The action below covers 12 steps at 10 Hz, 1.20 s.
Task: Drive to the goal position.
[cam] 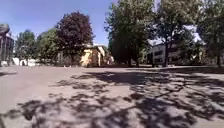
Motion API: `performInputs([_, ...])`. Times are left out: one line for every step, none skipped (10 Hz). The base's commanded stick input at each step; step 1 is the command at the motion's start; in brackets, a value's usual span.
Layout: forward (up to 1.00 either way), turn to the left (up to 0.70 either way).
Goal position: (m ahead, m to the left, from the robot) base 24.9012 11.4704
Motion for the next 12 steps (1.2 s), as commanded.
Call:
performInputs([0.70,0.11])
performInputs([0.70,0.14])
performInputs([0.70,0.14])
performInputs([0.70,0.14])
performInputs([0.70,0.06])
performInputs([0.70,0.00])
performInputs([0.70,0.00])
performInputs([0.70,0.00])
performInputs([0.70,0.00])
performInputs([0.70,0.00])
performInputs([0.70,0.00])
performInputs([0.70,0.00])
